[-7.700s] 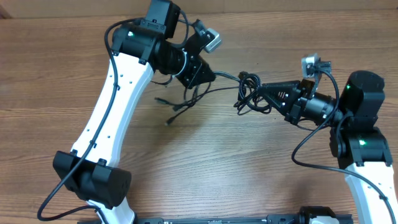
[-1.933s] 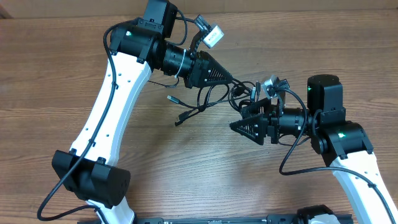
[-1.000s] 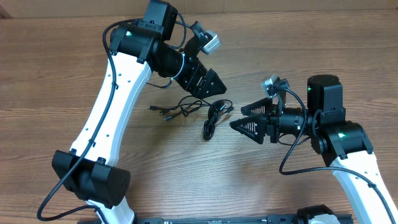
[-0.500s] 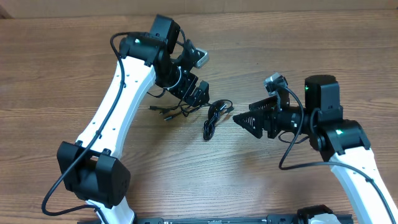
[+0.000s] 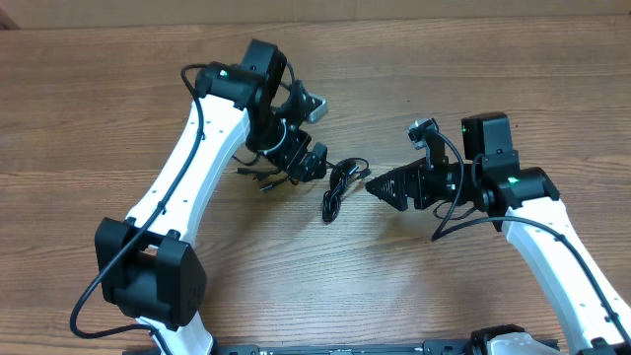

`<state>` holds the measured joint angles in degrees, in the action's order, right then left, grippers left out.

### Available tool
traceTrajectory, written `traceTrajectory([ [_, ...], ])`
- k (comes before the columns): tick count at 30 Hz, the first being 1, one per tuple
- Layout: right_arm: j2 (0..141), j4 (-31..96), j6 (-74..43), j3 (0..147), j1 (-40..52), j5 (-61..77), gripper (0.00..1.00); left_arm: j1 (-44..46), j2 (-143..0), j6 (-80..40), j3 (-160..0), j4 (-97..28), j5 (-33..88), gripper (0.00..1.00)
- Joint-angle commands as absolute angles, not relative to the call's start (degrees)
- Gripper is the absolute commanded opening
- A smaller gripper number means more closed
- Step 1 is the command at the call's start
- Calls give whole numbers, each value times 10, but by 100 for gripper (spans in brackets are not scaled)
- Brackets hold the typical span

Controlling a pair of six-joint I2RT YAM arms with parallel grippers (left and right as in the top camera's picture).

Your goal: Untangle cables

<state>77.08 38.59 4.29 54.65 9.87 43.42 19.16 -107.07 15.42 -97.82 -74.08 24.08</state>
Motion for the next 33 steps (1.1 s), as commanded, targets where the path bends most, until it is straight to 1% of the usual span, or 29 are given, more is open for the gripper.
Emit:
traceTrajectory([
  [1,782,376,44,553,102,420,81,197,-1075,194,-945,-742,234,100],
  [6,798,358,44,553,102,420,86,197,-1075,195,-914,-733,234,100],
  [10,812,356,44,553,102,420,87,199,-1075,200,-896,-726,236,100],
  [14,818,355,44,553,102,420,87,200,-1075,237,-888,-719,236,100],
  [18,818,354,44,553,102,420,87,202,-1075,311,-880,-689,235,100],
  [24,818,354,44,553,102,420,82,204,-1075,396,-875,-646,194,100],
  [28,818,354,44,553,102,420,81,204,-1076,472,-874,-639,194,100],
  [32,818,354,44,553,102,420,80,204,-1076,510,-868,-630,195,100],
  [33,818,354,44,553,102,420,78,204,-1076,516,-864,-629,195,100],
])
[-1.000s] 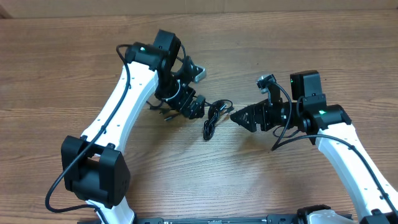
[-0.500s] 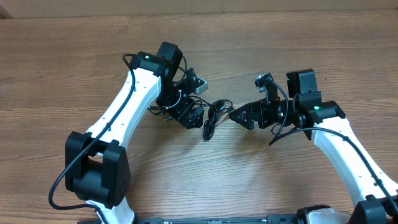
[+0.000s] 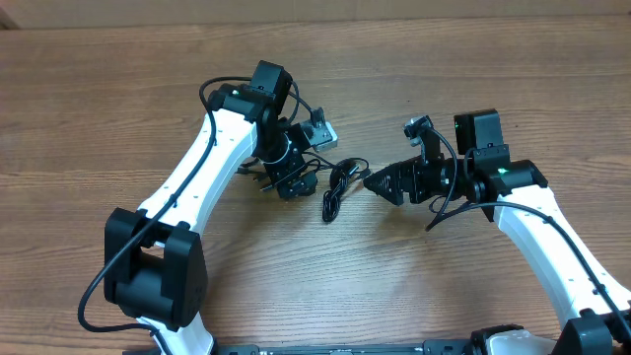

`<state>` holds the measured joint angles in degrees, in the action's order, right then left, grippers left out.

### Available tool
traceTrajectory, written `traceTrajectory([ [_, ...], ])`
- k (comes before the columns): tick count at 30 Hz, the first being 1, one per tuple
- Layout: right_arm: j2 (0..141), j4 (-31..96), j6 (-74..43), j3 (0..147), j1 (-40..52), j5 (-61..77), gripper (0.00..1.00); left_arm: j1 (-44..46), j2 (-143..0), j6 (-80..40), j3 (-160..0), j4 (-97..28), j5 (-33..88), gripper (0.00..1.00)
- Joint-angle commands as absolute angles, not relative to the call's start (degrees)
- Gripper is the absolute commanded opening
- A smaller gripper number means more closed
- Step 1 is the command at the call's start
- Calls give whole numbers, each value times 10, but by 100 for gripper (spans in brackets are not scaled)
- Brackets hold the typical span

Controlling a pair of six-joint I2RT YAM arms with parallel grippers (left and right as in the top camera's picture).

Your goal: Untangle cables

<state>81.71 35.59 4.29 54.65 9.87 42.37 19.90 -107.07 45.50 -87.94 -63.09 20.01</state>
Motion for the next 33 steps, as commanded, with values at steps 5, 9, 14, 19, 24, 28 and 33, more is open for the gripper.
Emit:
traceTrajectory([
  [5,818,354,44,553,102,420,77,204,-1076,543,-836,-618,223,100],
  [9,818,354,44,553,102,420,77,204,-1076,540,-812,-582,225,99],
  [14,818,354,44,553,102,420,72,204,-1076,540,-787,-542,226,94],
  [19,818,354,44,553,102,420,70,204,-1076,540,-773,-520,226,84],
  [24,818,354,44,553,102,420,67,204,-1076,540,-772,-512,226,45],
  [28,818,354,44,553,102,420,66,204,-1076,540,-772,-505,226,12],
  [33,818,354,44,553,102,420,65,204,-1076,540,-772,-505,237,4],
])
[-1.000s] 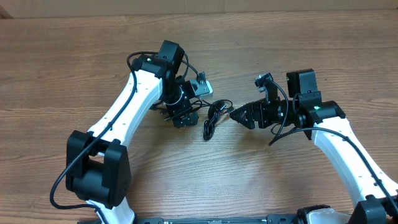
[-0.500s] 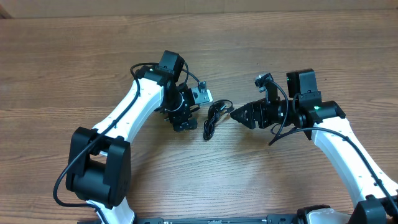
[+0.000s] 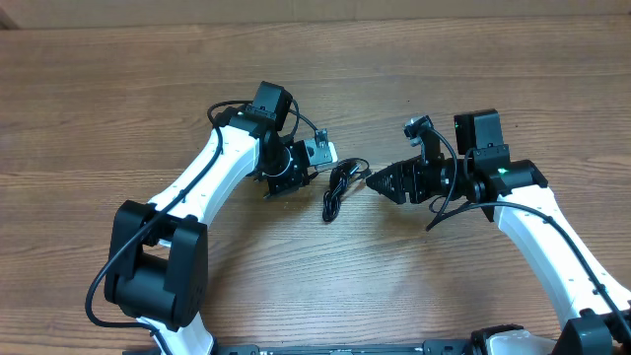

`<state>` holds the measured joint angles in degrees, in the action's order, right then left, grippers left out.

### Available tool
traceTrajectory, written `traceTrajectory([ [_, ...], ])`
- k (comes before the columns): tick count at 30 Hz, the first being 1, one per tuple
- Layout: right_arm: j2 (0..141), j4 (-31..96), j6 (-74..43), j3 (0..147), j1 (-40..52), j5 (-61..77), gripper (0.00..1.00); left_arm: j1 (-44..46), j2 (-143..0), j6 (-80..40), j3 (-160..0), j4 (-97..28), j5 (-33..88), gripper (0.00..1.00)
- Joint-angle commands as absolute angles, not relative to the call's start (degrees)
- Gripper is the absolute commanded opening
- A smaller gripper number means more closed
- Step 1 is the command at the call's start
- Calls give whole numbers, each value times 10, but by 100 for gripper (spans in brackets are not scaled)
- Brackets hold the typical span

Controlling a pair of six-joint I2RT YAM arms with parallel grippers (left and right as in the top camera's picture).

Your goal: Untangle cables

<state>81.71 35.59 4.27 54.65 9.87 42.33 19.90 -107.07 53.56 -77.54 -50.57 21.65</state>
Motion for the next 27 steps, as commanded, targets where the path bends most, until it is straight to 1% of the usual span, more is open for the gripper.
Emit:
traceTrajectory([
  [1,818,354,44,553,102,420,65,204,-1076,540,-772,-506,237,4],
  [7,818,354,44,553,102,420,65,204,-1076,515,-773,-510,245,4],
  [10,818,354,44,553,102,420,64,204,-1075,508,-775,-534,262,4],
  [13,818,354,44,553,102,422,65,204,-1075,508,-782,-585,309,4],
  [17,818,350,46,553,102,465,65,204,-1075,513,-813,-682,389,4],
  [20,818,346,49,553,102,493,65,204,-1075,515,-850,-744,411,4],
  [27,818,347,50,553,106,525,65,204,-1075,515,-946,-824,450,4],
])
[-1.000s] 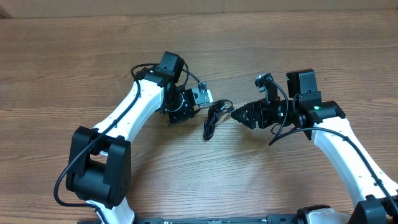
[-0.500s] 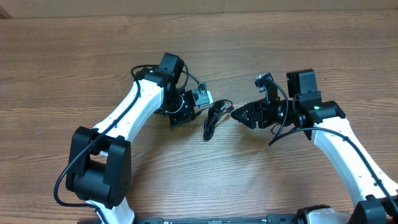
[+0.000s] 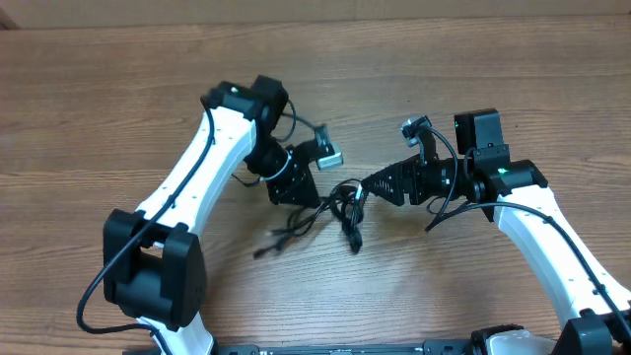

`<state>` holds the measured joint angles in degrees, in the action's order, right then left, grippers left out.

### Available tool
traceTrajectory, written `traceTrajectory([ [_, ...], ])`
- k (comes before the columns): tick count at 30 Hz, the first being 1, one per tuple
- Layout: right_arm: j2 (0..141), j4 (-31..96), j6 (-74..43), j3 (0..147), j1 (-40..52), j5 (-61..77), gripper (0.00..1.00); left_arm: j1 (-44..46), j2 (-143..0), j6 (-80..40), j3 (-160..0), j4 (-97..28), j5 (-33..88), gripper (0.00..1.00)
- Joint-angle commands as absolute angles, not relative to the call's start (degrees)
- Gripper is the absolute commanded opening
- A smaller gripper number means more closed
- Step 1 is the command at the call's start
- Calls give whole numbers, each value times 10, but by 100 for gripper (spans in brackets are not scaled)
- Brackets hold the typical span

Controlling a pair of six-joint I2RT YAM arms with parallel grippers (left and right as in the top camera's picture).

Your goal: Untangle cables

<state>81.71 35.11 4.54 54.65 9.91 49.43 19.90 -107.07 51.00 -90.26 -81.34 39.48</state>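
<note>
A black cable bundle (image 3: 345, 210) lies in loops at the middle of the wooden table (image 3: 99, 118). One strand with plugs (image 3: 268, 245) trails out to the lower left. My left gripper (image 3: 314, 199) points down-right and meets the bundle's left side, apparently shut on a strand. Pointing left from the other side, my right gripper (image 3: 365, 186) has its fingers drawn narrow on the bundle's upper right end. The fingertips of both are partly hidden by cable.
Only the bare wooden table surrounds the cables. Both white arms reach in from the front edge, the left one (image 3: 187, 177) arching over the left half and the right one (image 3: 552, 237) over the right half.
The left gripper has turned and shifted down-right. The bundle now sits lower and is spread out, and the plug strand now trails to the lower left. The right gripper has narrowed onto the bundle's end.
At first the left gripper stood over plugs left of the small bundle, with the right gripper wide and just right of it. The left gripper then shifted closer to the bundle while the right held still. Now both meet the bundle, which is stretched out.
</note>
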Motion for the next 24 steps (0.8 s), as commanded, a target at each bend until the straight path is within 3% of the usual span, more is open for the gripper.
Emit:
traceTrajectory([
  [1,818,348,50,553,110,529,64,204,-1075,515,-963,-826,458,4],
  [14,818,345,110,553,185,528,61,204,-1075,525,-994,-781,621,4],
  [17,818,345,110,553,185,526,52,204,-1075,526,-994,-776,654,4],
  [21,818,345,110,553,185,526,30,203,-1075,526,-994,-777,669,4],
  [24,818,345,110,553,185,526,27,202,-1075,525,-994,-780,669,4],
])
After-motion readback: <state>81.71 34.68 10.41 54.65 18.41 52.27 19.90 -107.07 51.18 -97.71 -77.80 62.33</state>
